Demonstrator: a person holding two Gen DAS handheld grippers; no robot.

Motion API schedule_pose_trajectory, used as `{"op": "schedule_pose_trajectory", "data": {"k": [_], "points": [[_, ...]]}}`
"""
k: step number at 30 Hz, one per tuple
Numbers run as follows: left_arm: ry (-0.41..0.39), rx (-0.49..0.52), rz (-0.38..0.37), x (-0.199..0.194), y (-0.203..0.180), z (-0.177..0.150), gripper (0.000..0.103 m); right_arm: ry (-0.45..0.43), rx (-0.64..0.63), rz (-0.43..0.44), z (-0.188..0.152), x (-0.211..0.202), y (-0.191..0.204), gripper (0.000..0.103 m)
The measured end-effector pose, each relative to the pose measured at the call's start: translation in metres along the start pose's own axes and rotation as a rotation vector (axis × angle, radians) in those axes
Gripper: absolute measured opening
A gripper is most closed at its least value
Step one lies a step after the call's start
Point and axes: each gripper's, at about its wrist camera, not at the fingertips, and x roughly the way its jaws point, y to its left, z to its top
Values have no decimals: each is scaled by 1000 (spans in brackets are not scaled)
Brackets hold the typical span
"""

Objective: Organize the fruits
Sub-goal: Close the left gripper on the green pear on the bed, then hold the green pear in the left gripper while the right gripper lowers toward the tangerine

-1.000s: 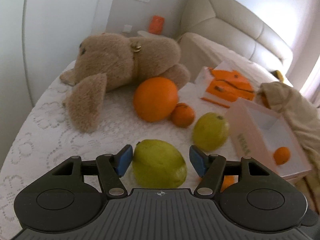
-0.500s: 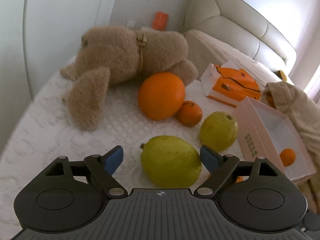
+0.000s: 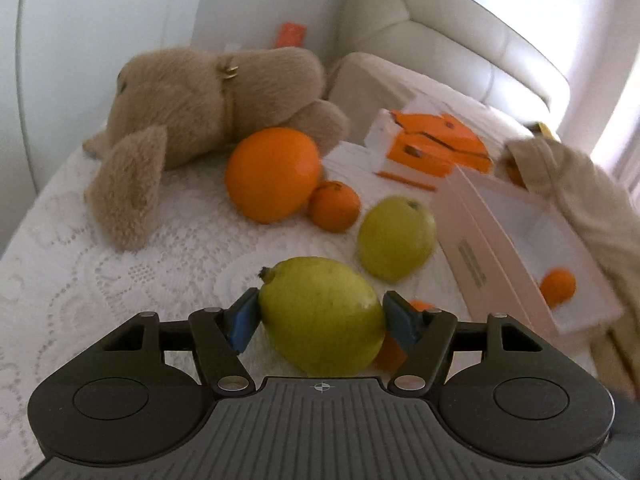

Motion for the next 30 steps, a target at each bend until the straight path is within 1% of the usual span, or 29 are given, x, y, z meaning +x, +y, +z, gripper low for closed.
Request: {"op": "schedule_pose_trajectory", "data": {"k": [2,5,10,12,14,15,16,20,21,22,23,24,25,26,28,29,30], "points": [[-19,16,-1,-7,-4,-7,72,0,0,0,0,0,0,92],[-27,-50,-33,-10,2,-14,72,0,0,0,0,0,0,92],[-50,-25,-30,-14,-3,-15,71,3,-3,2,0,1,0,93],[-63,-19,-35,-16,-4,-16,71,12,-9,14,0,2,1,98],[-66,-8,-36,-18,-3,-16,71,21,-16,21,1,3,2,100],[-68,13,-23,-21,-4,-16,71,23,-18,22,0,3,3,101],[-75,50,7,-26,-6,-17,71,26,-20,23,1,3,3,101],[-119,270,211,-46,-18,-27,71,35,-30,25,2,5,5,103],[-121,304,242,-48,-19,-31,71,36,-31,25,2,5,5,103],[-115,322,256,-49,-17,-34,71,37,-31,24,2,6,5,103],[-105,312,242,-49,-14,-35,71,39,-32,24,3,6,5,103],[-88,279,206,-48,-7,-35,71,41,-33,23,3,6,5,103],[-65,223,155,-45,1,-34,71,43,-33,23,3,7,5,103],[-79,170,127,-45,8,-34,71,46,-34,23,3,7,5,103],[-76,100,98,-44,17,-29,70,51,-37,22,4,7,5,103],[-84,69,80,-45,21,-27,69,52,-37,21,4,8,5,103],[-97,35,47,-48,24,-24,65,51,-37,21,4,8,5,103]]}}
